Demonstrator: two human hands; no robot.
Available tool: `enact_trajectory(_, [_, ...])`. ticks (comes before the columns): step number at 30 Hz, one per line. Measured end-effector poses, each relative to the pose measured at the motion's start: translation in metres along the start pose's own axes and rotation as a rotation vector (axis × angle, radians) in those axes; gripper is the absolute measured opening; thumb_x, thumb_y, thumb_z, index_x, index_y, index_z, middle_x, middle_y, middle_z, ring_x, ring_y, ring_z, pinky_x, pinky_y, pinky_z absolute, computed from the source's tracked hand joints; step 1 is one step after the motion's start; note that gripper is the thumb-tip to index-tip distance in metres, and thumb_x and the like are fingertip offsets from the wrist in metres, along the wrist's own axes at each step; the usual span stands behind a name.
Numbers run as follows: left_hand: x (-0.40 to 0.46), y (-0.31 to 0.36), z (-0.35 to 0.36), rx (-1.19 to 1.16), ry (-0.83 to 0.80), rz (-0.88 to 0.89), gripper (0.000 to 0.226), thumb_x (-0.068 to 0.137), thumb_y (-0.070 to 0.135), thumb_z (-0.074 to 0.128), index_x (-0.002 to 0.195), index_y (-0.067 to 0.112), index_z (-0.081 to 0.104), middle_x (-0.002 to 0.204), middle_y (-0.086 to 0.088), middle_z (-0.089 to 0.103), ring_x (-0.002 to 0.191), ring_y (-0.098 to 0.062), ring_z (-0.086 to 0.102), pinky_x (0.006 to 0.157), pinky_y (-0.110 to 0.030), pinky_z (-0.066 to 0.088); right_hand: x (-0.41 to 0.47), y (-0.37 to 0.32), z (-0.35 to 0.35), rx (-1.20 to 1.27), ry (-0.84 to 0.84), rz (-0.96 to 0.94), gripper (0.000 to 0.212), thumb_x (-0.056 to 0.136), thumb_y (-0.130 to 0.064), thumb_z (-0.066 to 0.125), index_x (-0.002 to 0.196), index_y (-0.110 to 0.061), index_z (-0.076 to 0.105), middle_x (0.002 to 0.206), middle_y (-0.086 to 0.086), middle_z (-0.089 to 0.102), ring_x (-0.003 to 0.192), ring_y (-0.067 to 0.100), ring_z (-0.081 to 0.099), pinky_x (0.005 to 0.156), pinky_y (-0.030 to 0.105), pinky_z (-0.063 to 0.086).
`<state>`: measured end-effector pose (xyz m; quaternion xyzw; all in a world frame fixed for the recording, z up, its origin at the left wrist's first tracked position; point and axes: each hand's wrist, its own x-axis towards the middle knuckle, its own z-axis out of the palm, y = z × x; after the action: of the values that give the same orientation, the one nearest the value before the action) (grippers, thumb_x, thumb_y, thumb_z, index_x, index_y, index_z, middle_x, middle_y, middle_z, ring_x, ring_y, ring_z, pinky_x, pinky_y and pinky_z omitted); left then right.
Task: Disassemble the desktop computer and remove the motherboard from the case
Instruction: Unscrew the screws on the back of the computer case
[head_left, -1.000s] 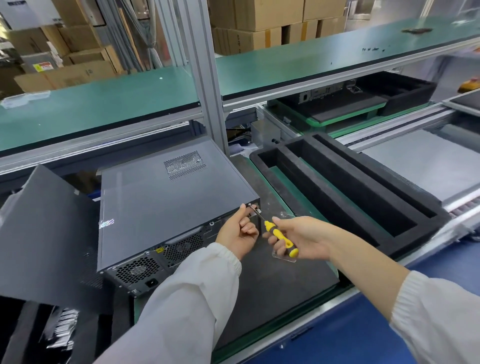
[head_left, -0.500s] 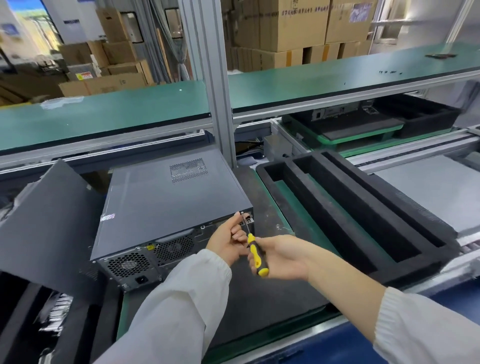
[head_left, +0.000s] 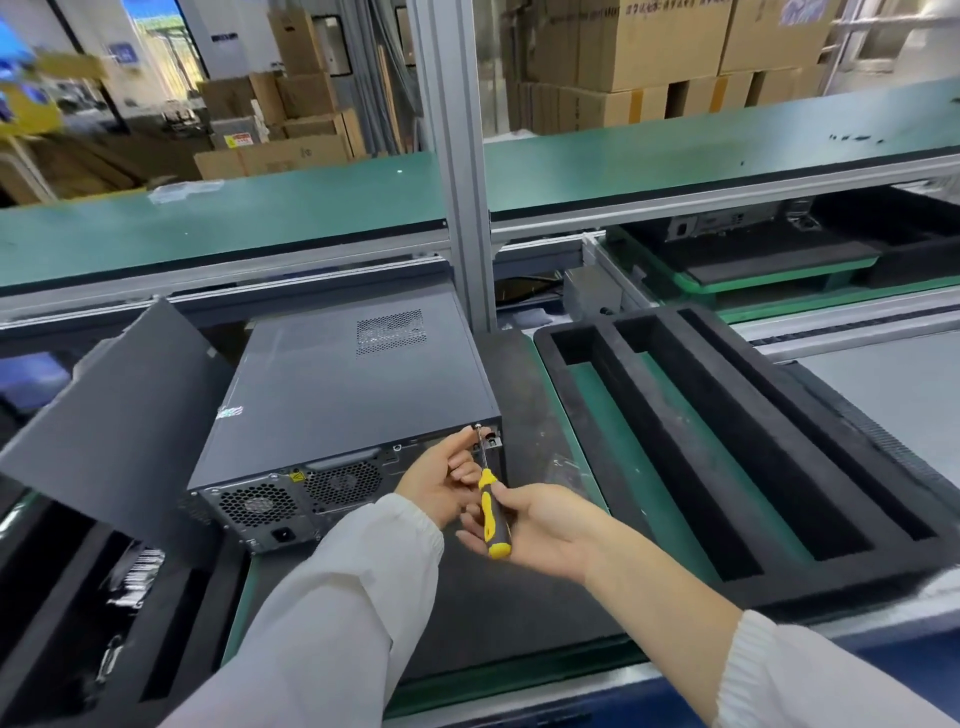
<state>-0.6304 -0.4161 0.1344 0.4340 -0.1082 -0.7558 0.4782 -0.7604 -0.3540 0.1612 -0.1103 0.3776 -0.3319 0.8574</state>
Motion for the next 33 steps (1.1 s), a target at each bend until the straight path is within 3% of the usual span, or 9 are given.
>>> enact_trajectory(3, [0.0022,-0.0002,-0.0003,-0.025,0.014,-0.027,0.024,0.095,0.02,0.053,0.078,0.009,0.064,0.038,0.008,0.024,0.032,-0.005,0.023,0.039,-0.013,0.02,-0.0003,0.0006,-0.0003,-0.051,0.052,-0.003,0.009,0.092,-0.008,0.059,0.093,0.001,0.058,0.072,0.013,0.059,0.052,0.018,0.059,0.051,0.033,0.058])
enact_trajectory(5, [0.004,-0.001,0.0009,-0.069,0.032,-0.037,0.024,0.095,0.019,0.054,0.076,0.009,0.063,0.037,0.008,0.024,0.032,-0.005,0.023,0.04,-0.013,0.019,0.0025,0.0013,-0.0025,-0.045,0.084,-0.019,0.01,0.089,-0.01,0.063,0.087,-0.004,0.056,0.067,0.007,0.051,0.043,0.008,0.042,0.039,0.018,0.044])
enact_trajectory(9, [0.0042,-0.0022,0.0009,-0.062,0.022,-0.008,0.019,0.096,0.018,0.051,0.086,0.007,0.062,0.036,0.007,0.025,0.029,-0.006,0.024,0.035,-0.013,0.022,0.0027,0.0001,-0.0067,0.056,-0.008,0.022,0.022,0.098,-0.021,0.047,0.088,-0.003,0.053,0.067,0.011,0.049,0.054,0.016,0.043,0.049,0.027,0.046])
enact_trajectory(13, [0.001,-0.0022,0.0013,-0.032,0.01,0.017,0.021,0.097,0.02,0.051,0.091,0.005,0.063,0.037,0.008,0.025,0.03,-0.005,0.025,0.033,-0.014,0.026,0.0026,0.0032,-0.0061,0.064,-0.046,0.014,0.014,0.097,-0.005,0.046,0.098,0.005,0.056,0.08,0.017,0.058,0.069,0.025,0.06,0.07,0.041,0.057])
enact_trajectory(18, [-0.0007,-0.0011,0.0034,-0.066,0.013,-0.022,0.02,0.095,0.02,0.053,0.088,0.006,0.065,0.038,0.008,0.024,0.03,-0.005,0.024,0.034,-0.012,0.022,0.0024,0.0028,-0.0022,-0.014,-0.024,0.024,0.01,0.09,-0.01,0.06,0.09,-0.002,0.053,0.066,0.009,0.054,0.049,0.011,0.046,0.045,0.02,0.045])
enact_trajectory(21, [0.0006,-0.0015,0.0038,-0.056,0.016,-0.003,0.02,0.096,0.019,0.051,0.092,0.004,0.063,0.037,0.007,0.024,0.028,-0.005,0.024,0.033,-0.013,0.023,0.0033,0.0019,-0.0039,-0.001,-0.037,0.027,0.023,0.098,-0.024,0.048,0.091,-0.002,0.052,0.069,0.012,0.052,0.057,0.017,0.047,0.054,0.029,0.045])
enact_trajectory(25, [0.0005,-0.001,0.0017,-0.029,-0.001,0.0,0.02,0.097,0.02,0.051,0.093,0.004,0.064,0.038,0.008,0.026,0.03,-0.005,0.026,0.034,-0.013,0.027,0.0043,0.0037,-0.0077,0.074,-0.041,0.0,0.014,0.098,-0.007,0.045,0.1,0.003,0.054,0.076,0.015,0.058,0.068,0.023,0.056,0.066,0.037,0.053])
enact_trajectory(30, [0.001,-0.0012,0.0034,-0.067,0.014,-0.025,0.018,0.094,0.019,0.055,0.089,0.005,0.066,0.039,0.007,0.025,0.031,-0.005,0.024,0.033,-0.014,0.024,0.0026,0.0022,-0.0057,0.004,-0.042,0.031,0.011,0.088,-0.009,0.061,0.092,-0.002,0.053,0.071,0.012,0.06,0.048,0.01,0.048,0.044,0.02,0.045])
enact_trajectory(33, [0.003,-0.0015,0.0021,-0.085,0.021,-0.026,0.019,0.093,0.018,0.056,0.086,0.004,0.067,0.04,0.007,0.025,0.031,-0.006,0.025,0.034,-0.014,0.024,0.0016,0.0016,-0.0091,0.004,-0.047,0.029,0.017,0.094,-0.019,0.055,0.09,-0.003,0.053,0.068,0.01,0.054,0.051,0.013,0.046,0.046,0.023,0.044])
